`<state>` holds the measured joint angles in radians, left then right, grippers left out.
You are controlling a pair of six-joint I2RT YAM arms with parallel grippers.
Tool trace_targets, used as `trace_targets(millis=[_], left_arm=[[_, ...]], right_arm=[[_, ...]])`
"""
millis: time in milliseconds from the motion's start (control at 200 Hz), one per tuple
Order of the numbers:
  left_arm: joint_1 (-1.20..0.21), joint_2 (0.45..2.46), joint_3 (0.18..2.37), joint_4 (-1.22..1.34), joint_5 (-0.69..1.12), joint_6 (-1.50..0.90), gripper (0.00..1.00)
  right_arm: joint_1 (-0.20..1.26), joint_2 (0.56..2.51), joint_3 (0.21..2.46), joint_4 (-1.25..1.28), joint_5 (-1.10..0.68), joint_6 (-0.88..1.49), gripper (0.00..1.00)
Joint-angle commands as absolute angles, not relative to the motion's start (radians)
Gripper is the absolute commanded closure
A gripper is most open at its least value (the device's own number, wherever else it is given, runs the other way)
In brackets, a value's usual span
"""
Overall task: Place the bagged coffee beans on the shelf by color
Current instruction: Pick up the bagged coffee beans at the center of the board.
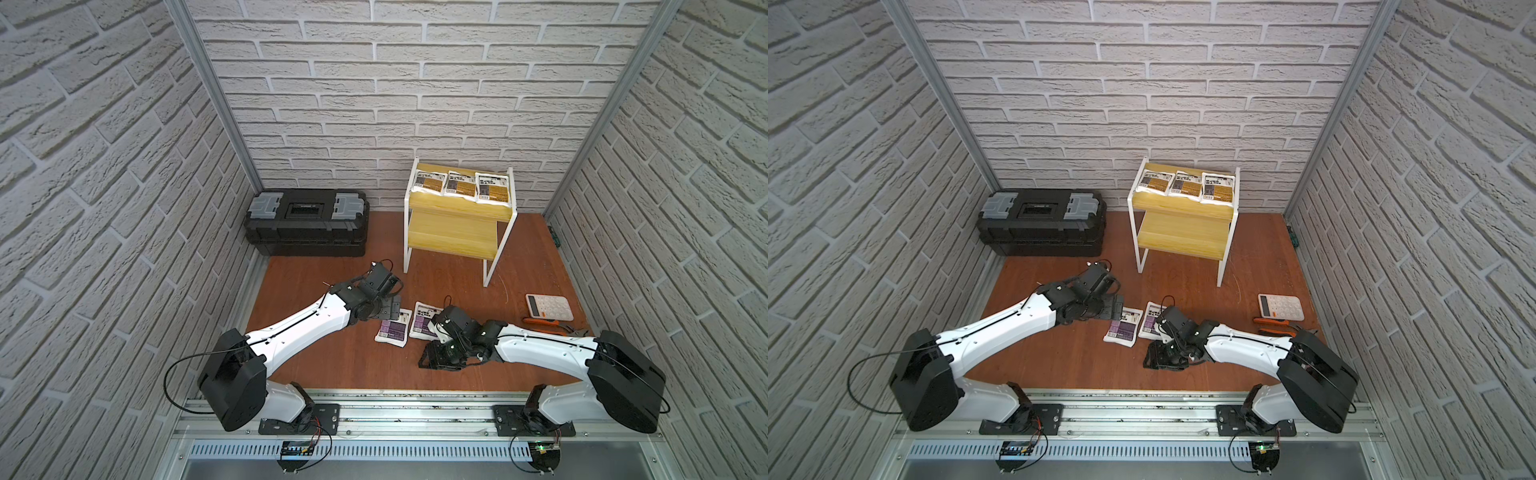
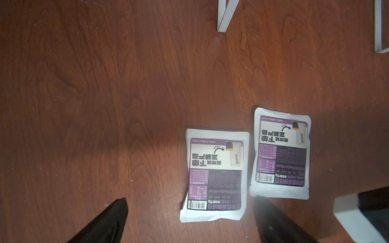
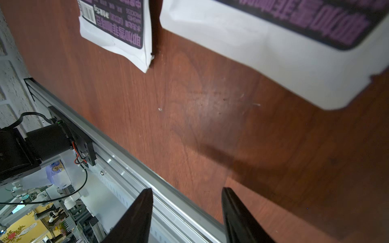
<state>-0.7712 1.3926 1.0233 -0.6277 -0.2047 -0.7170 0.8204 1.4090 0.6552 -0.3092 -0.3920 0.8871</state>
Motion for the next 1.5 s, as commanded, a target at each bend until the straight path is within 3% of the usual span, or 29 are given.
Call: trace_targets(millis=[0, 370, 905, 1195, 1495], left_arm=[[-0.774, 1.391, 1.059, -0.61, -0.221, -0.709, 0.02], [-0.774, 1.378, 1.065, -0.604, -0.219, -0.701, 0.02], [-0.775, 1.407, 1.089, -0.603, -0.2, -0.677, 0.02], [-0.774, 1.524, 1.166, -0.598, -0.195, -0.608, 0.01], [-0.769, 1.703, 1.277, -0.594, -0.229, -0.552, 0.02]], right_arm=[[0.824, 1.441, 0.692, -0.269, -0.364, 0.908, 0.42], [0.794, 1.557, 0.726, -0.195, -0.302, 0.97, 0.42], [0.565, 1.597, 0.753, -0.146, -0.225, 0.996, 0.42], [0.5, 1.576, 0.758, -0.138, -0.238, 1.015, 0.42], [0.505, 1.468, 0.568, 0.008, -0.222, 1.244, 0.42]])
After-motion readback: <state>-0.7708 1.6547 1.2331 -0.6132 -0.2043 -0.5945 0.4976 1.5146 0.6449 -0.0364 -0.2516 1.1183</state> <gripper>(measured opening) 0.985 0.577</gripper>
